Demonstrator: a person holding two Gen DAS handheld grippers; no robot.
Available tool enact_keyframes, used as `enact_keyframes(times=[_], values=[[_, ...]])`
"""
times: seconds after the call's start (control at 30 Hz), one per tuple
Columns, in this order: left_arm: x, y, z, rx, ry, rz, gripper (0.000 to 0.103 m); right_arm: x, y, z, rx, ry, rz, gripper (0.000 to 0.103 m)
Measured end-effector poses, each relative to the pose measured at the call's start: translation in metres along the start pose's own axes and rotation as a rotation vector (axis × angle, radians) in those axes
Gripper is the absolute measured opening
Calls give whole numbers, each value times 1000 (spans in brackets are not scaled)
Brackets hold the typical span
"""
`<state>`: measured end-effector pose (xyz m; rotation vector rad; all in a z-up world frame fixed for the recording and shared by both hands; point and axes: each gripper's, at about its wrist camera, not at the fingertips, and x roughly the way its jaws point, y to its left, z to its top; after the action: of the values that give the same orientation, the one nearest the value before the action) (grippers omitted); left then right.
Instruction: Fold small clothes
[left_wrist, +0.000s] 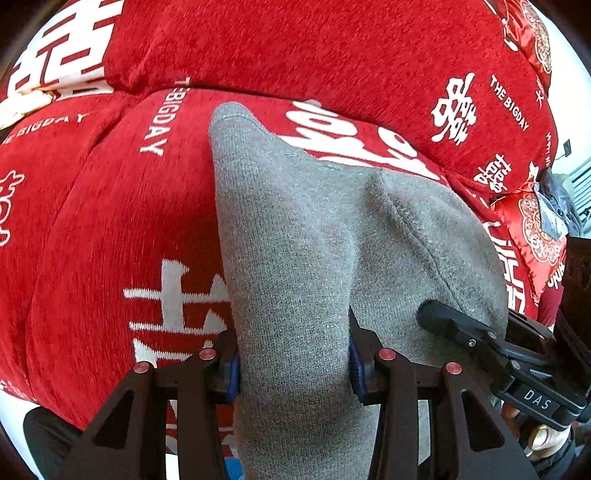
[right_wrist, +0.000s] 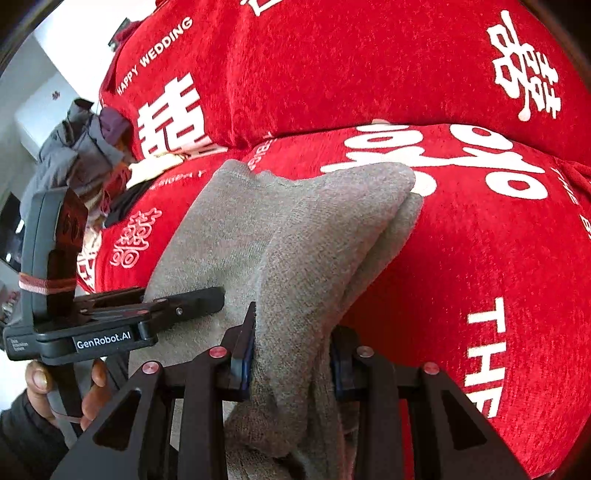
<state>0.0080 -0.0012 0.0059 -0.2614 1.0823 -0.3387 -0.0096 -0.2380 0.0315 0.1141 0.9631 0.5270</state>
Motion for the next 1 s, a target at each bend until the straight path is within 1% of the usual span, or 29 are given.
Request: enact_keyframes(times=[0.13, 0.37, 0.53, 0.57, 0.63, 0.67, 0.7, 0.73, 0.77, 0.8, 0.83, 0.9, 1.0], values=[[10, 8, -7, -7, 13, 0, 45, 12, -3, -7, 10, 24, -2, 34], [15, 15, -13, -14, 5, -25, 46, 20, -12, -13, 26, 42, 4, 34], [17, 18, -17, -9, -2, -34, 48, 25, -19, -18, 48, 47, 9, 35], [17, 19, -17, -10, -3, -37, 51, 26, -20, -18, 50, 47, 10, 35], [19, 21, -18, -17, 0, -35, 59, 27, -22, -20, 55, 49, 10, 36], [20, 23, -19, -22, -2, -28, 68, 27, -23, -20, 58, 52, 11, 37], [21, 25, -19, -26, -1, -21, 80, 28, -25, -20, 64, 54, 12, 40], [21, 28, -20, -35, 0, -13, 84, 29, -27, -21, 73, 61, 13, 47], [21, 34, -21, -51, 0, -23, 86, 30, -29, -21, 83, 68, 12, 51], [22, 37, -22, -65, 5, -41, 86, 31, -32, -21, 98, 75, 9, 57], [21, 41, -22, -80, 11, -57, 86, 31, -35, -22, 115, 81, 10, 59], [16, 48, -24, -101, 10, -73, 86, 30, -40, -22, 138, 85, 12, 61], [-2, 52, -28, -97, -28, -42, 86, 15, -49, -23, 164, 55, -19, 61]])
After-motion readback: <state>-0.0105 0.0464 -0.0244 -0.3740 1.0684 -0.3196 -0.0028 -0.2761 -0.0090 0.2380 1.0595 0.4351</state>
